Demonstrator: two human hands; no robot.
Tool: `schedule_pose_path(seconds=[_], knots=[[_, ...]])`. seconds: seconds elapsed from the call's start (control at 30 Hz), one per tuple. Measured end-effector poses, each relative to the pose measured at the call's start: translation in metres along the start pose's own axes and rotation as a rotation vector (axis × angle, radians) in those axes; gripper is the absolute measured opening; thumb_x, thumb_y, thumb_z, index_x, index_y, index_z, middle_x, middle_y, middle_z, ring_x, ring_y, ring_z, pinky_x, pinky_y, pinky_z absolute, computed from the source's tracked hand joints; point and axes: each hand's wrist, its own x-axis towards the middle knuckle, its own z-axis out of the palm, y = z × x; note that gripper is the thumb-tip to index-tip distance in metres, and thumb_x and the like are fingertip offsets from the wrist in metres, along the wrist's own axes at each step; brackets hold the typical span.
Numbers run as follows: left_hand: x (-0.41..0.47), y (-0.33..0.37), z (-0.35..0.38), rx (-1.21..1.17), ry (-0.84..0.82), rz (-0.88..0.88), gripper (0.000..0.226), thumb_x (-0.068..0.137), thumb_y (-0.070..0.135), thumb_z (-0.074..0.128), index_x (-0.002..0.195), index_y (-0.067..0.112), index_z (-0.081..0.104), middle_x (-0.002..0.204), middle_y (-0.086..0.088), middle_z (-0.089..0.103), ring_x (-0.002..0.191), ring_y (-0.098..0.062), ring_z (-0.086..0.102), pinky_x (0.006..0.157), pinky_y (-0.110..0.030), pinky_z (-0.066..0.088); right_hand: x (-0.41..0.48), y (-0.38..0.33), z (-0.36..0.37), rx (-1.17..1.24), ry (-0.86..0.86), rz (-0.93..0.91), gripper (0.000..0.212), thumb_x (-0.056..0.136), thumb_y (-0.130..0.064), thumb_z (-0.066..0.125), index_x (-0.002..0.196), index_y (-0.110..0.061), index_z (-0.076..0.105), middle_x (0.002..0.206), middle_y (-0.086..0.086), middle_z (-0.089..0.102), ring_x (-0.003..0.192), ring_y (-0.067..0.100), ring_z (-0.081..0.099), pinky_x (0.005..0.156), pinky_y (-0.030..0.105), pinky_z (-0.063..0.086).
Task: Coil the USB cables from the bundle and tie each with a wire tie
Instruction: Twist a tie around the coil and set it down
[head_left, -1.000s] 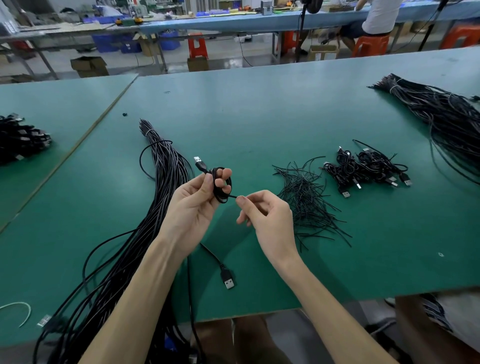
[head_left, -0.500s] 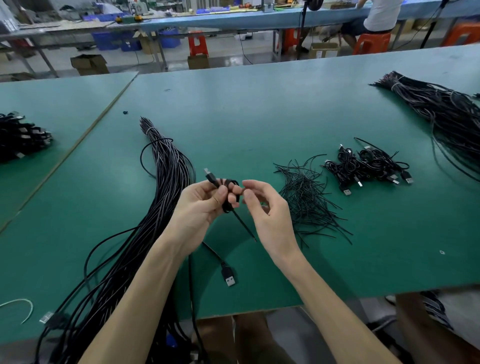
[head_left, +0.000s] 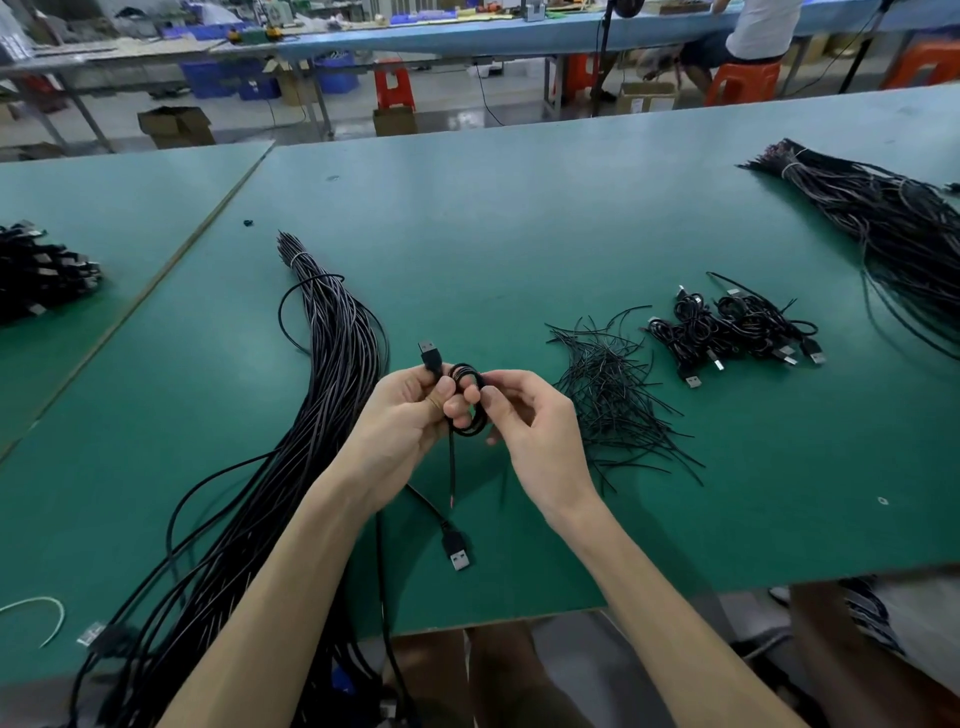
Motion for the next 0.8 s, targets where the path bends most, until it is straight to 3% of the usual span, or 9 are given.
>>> schedule_pose_path(seconds=[0.23,0.47,0.57,0.63,0.8], knots=[[-0.0013,0.0002,0.0028,0.099,0.036,0.033,0.019,0.105,0.001,0.045,0.100,0.001,0.063,0.082,-0.004,0.068,0.071,-0.012,0.059,0.078,-0.024,0.056,0.0003,-0.0001,0.0002,0.022,0.009,0.006,0.011,0.100,-0.008,0.065,0.109,-0.013,0.070,0.099,0.001,0.077,0.087,0.014,0.071,0.066,0.026,0.057],[0.0000,-0.0024,0.0057,0.332,0.086,0.197,0.020,0.103,-0.005,0.051,0.095,0.005,0.067,0.082,-0.005,0.069,0.078,-0.018,0.064,0.083,-0.028,0.055,0.0007,0.0004,-0.0008,0.059,0.044,-0.009,0.008,0.100,-0.007,0.064,0.103,-0.013,0.069,0.093,0.003,0.077,0.071,0.014,0.070,0.068,0.025,0.057],[0.0008,-0.0032,0.0027,0.438,0.097,0.209,0.018,0.103,0.001,0.054,0.094,0.008,0.068,0.077,0.002,0.071,0.077,-0.012,0.064,0.075,-0.021,0.050,-0.0001,0.0016,-0.0026,0.028,0.060,-0.015,0.006,0.100,-0.013,0.065,0.101,-0.018,0.068,0.090,0.001,0.076,0.063,0.015,0.070,0.067,0.022,0.055],[0.0004,-0.0032,0.0007,0.433,0.071,0.181,0.019,0.104,0.006,0.054,0.093,0.009,0.069,0.074,0.002,0.068,0.073,-0.012,0.059,0.066,-0.022,0.045,-0.0004,0.0021,-0.0030,0.029,0.062,-0.008,0.006,0.101,-0.015,0.066,0.100,-0.020,0.068,0.090,0.002,0.076,0.062,0.017,0.070,0.066,0.024,0.056],[-0.0017,0.0000,0.0004,0.256,-0.024,0.100,0.020,0.098,0.023,0.057,0.096,0.010,0.073,0.076,-0.001,0.062,0.073,-0.011,0.061,0.067,-0.023,0.054,0.0002,0.0020,-0.0044,0.031,0.021,-0.015,0.014,0.104,-0.017,0.061,0.108,-0.012,0.073,0.094,0.005,0.077,0.060,0.019,0.067,0.064,0.032,0.058]])
